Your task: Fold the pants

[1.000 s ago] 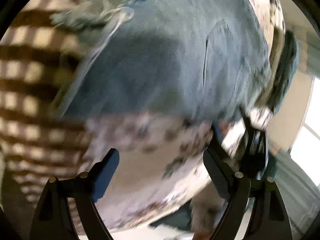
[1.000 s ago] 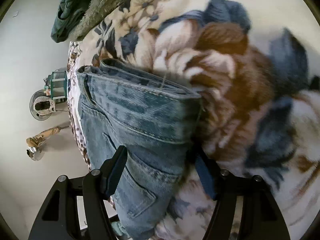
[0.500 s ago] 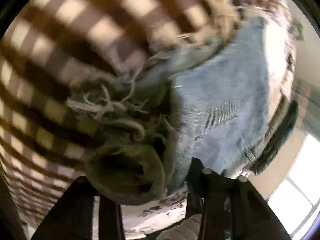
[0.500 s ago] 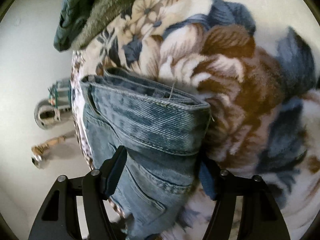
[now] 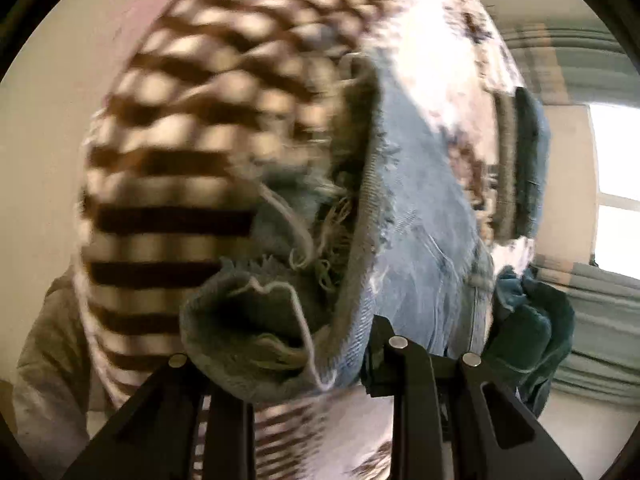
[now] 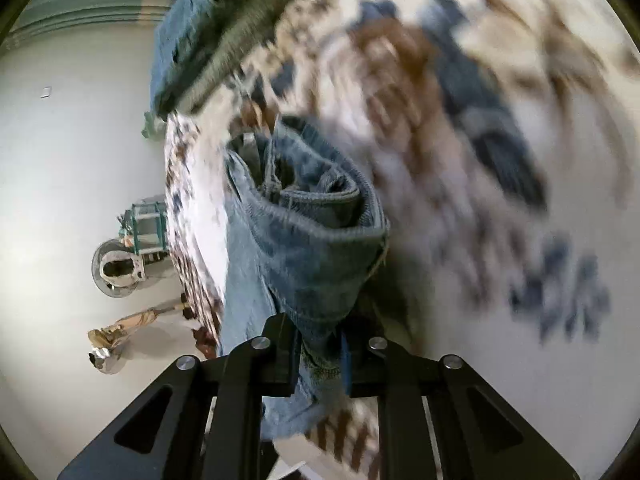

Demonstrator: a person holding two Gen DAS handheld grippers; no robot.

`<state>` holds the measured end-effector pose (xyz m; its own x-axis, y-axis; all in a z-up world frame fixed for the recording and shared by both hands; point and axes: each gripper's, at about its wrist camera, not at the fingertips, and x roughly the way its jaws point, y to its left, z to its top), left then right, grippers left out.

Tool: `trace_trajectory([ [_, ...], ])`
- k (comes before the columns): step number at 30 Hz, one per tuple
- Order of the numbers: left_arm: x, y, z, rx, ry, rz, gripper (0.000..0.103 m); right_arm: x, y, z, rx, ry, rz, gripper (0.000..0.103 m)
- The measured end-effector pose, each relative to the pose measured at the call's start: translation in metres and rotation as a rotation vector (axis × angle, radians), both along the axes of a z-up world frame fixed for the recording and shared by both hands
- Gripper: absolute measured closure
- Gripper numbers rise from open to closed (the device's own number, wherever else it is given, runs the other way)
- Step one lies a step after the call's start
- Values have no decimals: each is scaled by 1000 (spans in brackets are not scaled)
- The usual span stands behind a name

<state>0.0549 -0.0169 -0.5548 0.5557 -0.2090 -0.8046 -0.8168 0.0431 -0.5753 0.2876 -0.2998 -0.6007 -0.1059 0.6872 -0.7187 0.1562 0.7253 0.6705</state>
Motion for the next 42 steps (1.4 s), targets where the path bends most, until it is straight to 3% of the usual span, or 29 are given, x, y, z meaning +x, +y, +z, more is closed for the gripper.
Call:
trace_trajectory([
  [2,-4,-1,-17,-18,-15,14,77,-19,-5,-11,-30,12,36,87],
  [4,-15,-10,-27,-46,-74,65,71,-26,-11,-30,-18,44,26,80],
  [6,-22,-20,-38,-74,-143,114,69,-23,-11,-40,-2,22,47,66],
  [7,-31,-23,-41,-76,-165,135,63,-22,-11,-45,24,13,56,61],
  [8,-33,-25,-47,-77,-192,159,55,-20,-11,-49,47,-3,59,48],
  [10,-30,-26,-56,-77,-216,198,48,-17,-9,-56,88,-27,66,45],
  [13,-25,-25,-61,-75,-221,234,40,-8,1,-63,131,-37,74,41],
  [17,-3,-27,-57,-56,-167,259,33,3,10,-69,202,-31,27,33],
  [20,9,-27,-46,-56,-153,293,33,8,20,-73,285,-8,-22,33],
  [22,8,-19,-42,-49,-189,315,33,12,25,-76,331,10,-52,33],
  [25,21,-11,-45,-13,-179,286,33,15,29,-81,322,25,-53,34],
  [27,26,-7,-54,-14,-172,293,33,16,31,-84,277,35,-43,52],
  [28,25,-4,-55,-10,-177,302,33,14,28,-86,276,46,-43,56],
  [30,22,-4,-51,13,-176,300,56,14,29,-86,273,58,-57,63],
  [31,22,-5,-48,22,-190,287,74,15,29,-85,263,54,-60,66],
  [34,24,-4,-29,64,-189,229,79,11,21,-76,211,34,-64,75],
  [42,53,30,58,67,-196,103,80,7,30,15,144,-55,-68,84],
])
